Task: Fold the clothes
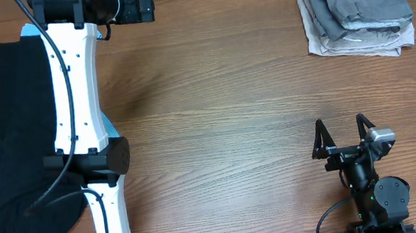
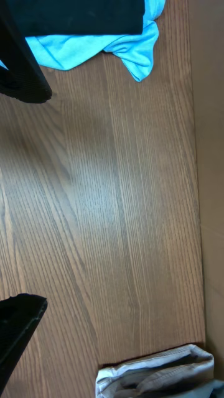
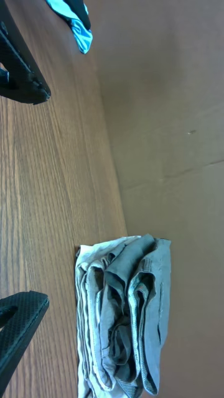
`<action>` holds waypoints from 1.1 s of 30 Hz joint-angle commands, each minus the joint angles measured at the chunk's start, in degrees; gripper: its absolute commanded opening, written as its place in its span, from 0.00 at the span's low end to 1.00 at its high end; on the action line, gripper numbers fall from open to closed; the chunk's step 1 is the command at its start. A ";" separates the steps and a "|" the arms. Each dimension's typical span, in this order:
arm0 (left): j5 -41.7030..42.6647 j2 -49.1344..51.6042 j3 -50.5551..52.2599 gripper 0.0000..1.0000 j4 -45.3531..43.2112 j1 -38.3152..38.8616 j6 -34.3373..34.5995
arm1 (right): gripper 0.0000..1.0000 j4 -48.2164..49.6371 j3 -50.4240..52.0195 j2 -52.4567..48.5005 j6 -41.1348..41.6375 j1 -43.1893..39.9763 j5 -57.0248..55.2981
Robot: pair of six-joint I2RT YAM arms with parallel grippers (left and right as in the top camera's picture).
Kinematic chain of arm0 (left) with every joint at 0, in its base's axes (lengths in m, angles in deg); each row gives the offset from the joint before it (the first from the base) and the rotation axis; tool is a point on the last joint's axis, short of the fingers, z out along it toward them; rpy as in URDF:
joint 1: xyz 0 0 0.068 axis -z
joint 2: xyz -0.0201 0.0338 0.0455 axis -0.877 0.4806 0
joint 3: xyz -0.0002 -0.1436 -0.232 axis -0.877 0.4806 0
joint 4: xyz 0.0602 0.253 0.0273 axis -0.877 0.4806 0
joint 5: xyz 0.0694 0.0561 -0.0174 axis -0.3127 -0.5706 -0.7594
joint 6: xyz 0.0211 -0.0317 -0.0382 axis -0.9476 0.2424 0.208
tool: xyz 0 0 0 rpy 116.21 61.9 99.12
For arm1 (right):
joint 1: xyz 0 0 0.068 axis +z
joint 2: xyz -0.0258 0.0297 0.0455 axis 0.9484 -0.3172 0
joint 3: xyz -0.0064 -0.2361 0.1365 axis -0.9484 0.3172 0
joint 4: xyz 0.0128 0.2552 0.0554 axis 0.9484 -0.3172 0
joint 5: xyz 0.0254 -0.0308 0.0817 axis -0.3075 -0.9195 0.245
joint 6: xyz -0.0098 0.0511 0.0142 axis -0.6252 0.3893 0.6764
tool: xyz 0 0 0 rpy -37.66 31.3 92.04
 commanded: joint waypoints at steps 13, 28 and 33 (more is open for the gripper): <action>-0.33 -26.93 32.98 1.00 -0.07 1.29 -0.02 | 1.00 0.48 0.61 0.70 -0.04 0.31 -0.50; 3.41 -69.81 85.79 1.00 -29.49 -6.86 -0.02 | 1.00 0.48 0.61 0.70 -0.04 0.31 -0.50; 2.19 -85.15 108.96 1.00 -58.29 -8.17 -0.26 | 1.00 0.48 0.61 0.70 -0.02 0.31 -0.50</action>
